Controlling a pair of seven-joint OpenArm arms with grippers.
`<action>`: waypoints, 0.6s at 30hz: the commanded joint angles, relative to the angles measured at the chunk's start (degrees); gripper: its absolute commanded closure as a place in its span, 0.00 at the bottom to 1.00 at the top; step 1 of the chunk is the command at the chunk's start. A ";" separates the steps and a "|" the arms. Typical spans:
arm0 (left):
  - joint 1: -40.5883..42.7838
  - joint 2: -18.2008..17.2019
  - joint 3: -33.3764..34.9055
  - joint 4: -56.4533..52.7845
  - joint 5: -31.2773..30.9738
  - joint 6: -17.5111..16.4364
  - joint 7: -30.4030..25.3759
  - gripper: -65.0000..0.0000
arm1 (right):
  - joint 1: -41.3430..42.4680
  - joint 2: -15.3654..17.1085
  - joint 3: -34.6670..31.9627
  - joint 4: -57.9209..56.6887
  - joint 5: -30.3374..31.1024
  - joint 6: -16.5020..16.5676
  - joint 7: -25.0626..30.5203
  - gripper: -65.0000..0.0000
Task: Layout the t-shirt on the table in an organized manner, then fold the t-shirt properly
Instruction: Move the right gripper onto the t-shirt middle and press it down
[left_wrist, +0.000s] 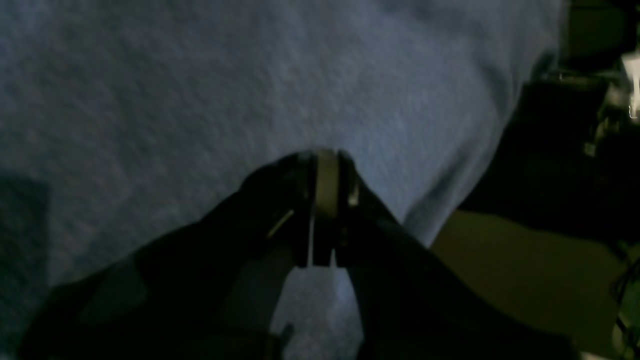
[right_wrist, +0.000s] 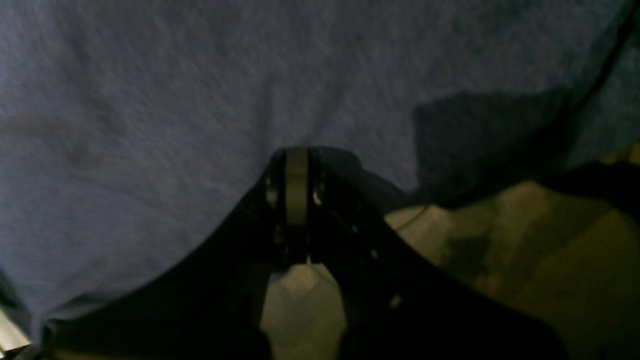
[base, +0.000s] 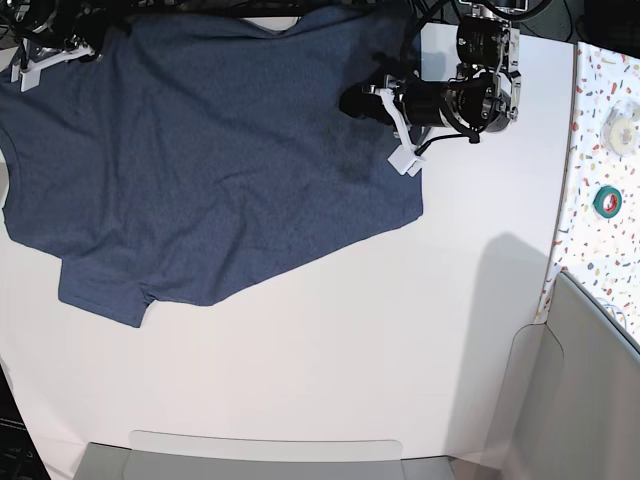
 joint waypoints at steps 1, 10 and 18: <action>-0.73 -1.56 -0.01 -0.07 0.37 0.30 -1.16 0.99 | 0.16 0.94 0.52 2.35 1.94 0.21 0.51 1.00; 0.85 -4.46 -0.01 -0.69 0.29 0.39 -2.39 0.99 | 10.62 -0.29 -2.64 6.83 15.83 0.21 0.51 1.00; 2.52 -4.37 -0.01 -0.51 0.29 0.39 -2.92 0.99 | 27.76 -14.80 -27.87 6.31 -2.89 0.12 0.77 1.00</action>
